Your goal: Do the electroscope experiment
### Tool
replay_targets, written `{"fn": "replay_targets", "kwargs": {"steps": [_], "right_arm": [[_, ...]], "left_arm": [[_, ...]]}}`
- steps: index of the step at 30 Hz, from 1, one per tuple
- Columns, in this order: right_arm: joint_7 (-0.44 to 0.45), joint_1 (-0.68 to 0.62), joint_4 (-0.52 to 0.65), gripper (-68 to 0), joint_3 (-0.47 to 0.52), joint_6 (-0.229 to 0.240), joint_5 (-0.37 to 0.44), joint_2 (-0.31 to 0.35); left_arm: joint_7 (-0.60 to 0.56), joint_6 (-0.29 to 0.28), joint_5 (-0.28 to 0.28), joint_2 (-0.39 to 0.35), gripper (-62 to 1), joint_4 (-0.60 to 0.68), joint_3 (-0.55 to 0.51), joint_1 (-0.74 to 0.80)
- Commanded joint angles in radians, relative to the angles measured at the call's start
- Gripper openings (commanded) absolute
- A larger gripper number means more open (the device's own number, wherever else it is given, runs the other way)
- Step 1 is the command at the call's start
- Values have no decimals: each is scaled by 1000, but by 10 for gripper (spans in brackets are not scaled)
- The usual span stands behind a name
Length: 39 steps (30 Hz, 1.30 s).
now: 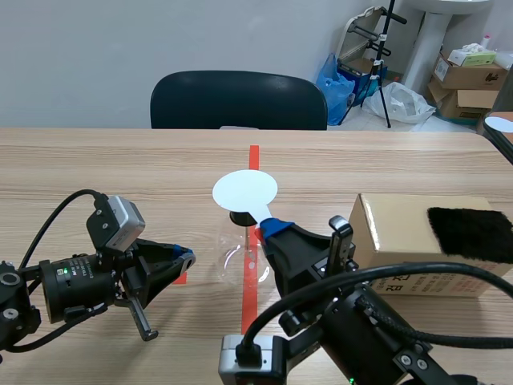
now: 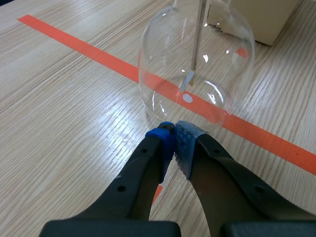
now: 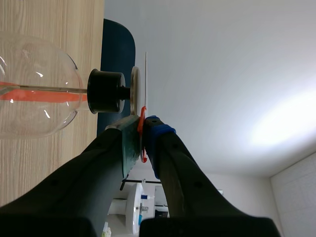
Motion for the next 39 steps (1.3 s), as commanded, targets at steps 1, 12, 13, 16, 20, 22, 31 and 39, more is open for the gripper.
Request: {"fn": "replay_targets", "kwargs": {"steps": [1, 12, 13, 16, 20, 22, 31, 39], "right_arm": [[-22, 14, 4, -665, 4, -14, -3, 11], [-262, 14, 4, -665, 4, -14, -3, 11], [-290, 14, 4, -665, 4, -14, -3, 11], [-369, 14, 5, -665, 4, -14, -3, 11], [-459, 14, 5, -665, 4, -14, -4, 11], [-499, 14, 5, -665, 4, -14, -4, 11], [-634, 14, 5, -665, 4, -14, -5, 11], [-677, 14, 5, -665, 4, -14, -5, 11]], "left_arm": [[-18, -2, -14, 5, -577, 17, -6, -5], [-18, -2, -14, 5, -577, 17, -6, -5], [-18, -2, -14, 5, -577, 17, -6, -5], [-18, -2, -14, 5, -577, 17, -6, -5], [-18, -2, -14, 5, -577, 17, -6, -5], [-18, -2, -14, 5, -577, 17, -6, -5], [-18, -2, -14, 5, -577, 17, -6, -5], [-18, -2, -14, 5, -577, 17, -6, -5]]}}
